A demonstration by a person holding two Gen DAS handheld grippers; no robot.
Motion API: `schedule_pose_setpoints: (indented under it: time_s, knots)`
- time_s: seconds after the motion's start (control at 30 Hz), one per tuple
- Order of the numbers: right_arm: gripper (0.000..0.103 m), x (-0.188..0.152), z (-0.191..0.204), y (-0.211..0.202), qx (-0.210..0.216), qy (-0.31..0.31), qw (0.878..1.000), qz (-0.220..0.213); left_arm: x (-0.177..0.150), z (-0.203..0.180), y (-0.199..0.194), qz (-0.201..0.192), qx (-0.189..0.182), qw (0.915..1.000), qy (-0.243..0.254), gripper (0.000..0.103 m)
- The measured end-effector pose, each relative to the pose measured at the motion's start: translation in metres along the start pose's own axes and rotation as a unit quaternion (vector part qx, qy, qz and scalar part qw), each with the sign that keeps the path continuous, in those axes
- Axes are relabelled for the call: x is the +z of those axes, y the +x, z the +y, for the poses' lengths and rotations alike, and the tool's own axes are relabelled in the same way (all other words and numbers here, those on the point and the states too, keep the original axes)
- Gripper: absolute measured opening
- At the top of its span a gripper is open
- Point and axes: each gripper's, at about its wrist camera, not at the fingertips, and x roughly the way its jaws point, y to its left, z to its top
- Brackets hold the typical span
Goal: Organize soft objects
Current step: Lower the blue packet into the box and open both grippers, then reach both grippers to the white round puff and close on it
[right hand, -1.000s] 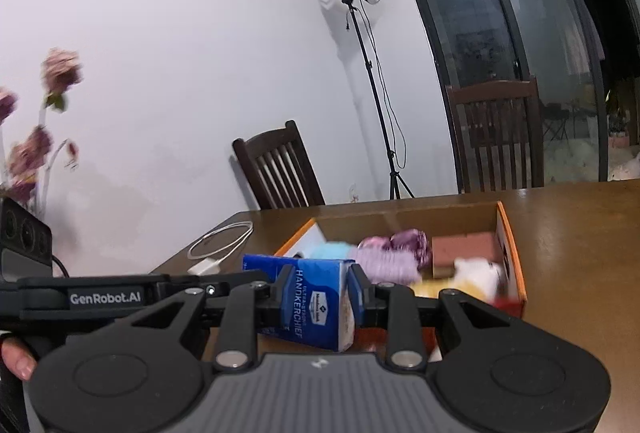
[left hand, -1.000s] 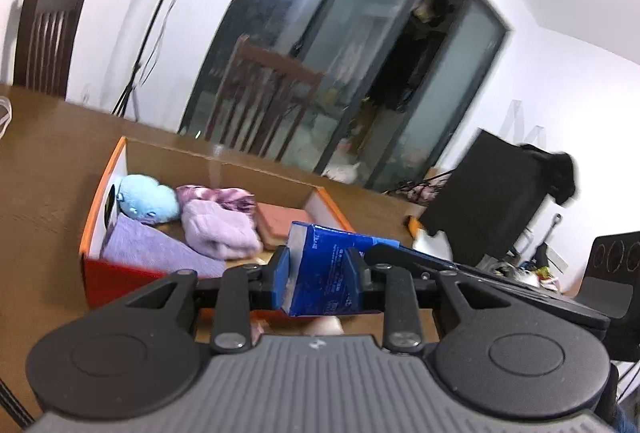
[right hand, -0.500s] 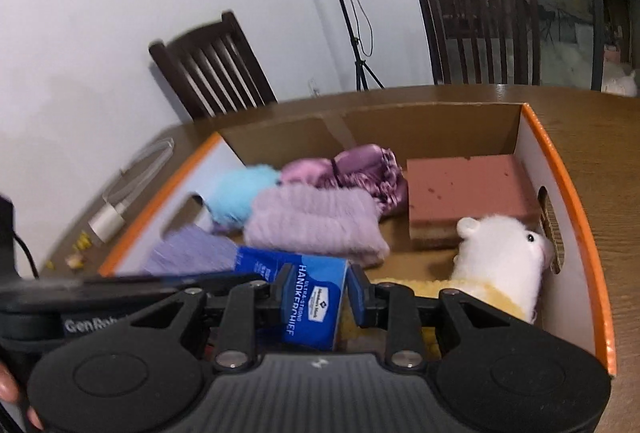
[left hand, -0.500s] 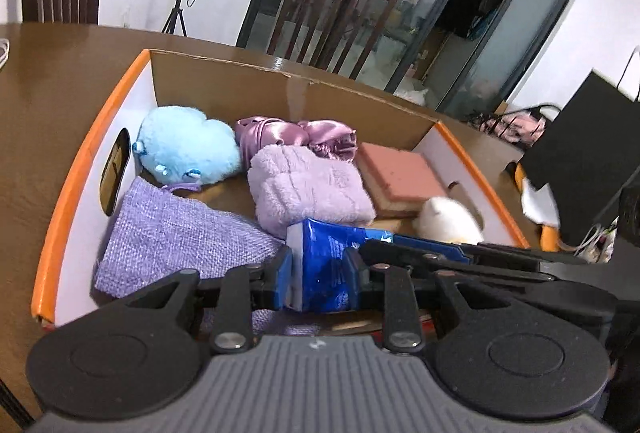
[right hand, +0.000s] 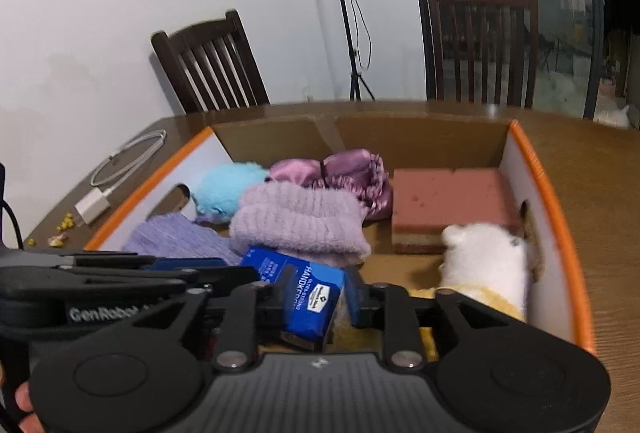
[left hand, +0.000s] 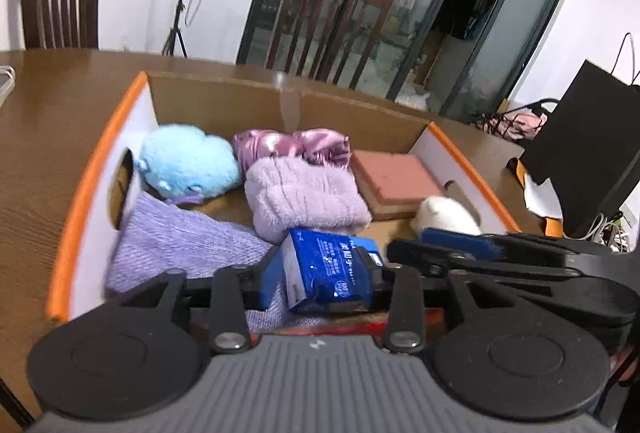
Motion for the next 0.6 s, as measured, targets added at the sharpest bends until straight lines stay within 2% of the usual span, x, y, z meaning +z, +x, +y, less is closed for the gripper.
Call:
schedule_pose_setpoints:
  time_s: [0.23,0.33,0.4,0.6]
  knots:
    - [0.052,-0.012,0.009,-0.085,-0.018,-0.047,0.997,-0.058,-0.007,-0.021,-0.081,-0.056,0.001,0.9982,0.021,0.047]
    - [0.056,-0.020,0.011,-0.130,-0.021,-0.056,0.994,-0.087,-0.017,-0.033,-0.119,-0.081,-0.001,0.9960,0.036,0.059]
    - [0.060,-0.027,0.013,-0.155,-0.026,-0.059,0.993,-0.104,-0.029,-0.042,-0.144,-0.096,-0.004,0.9940,0.051,0.068]
    - [0.067,-0.069,0.029,-0.208,-0.036,-0.076,0.988,-0.129,-0.082,-0.059,-0.198,-0.128,-0.004,0.9875,0.092,0.078]
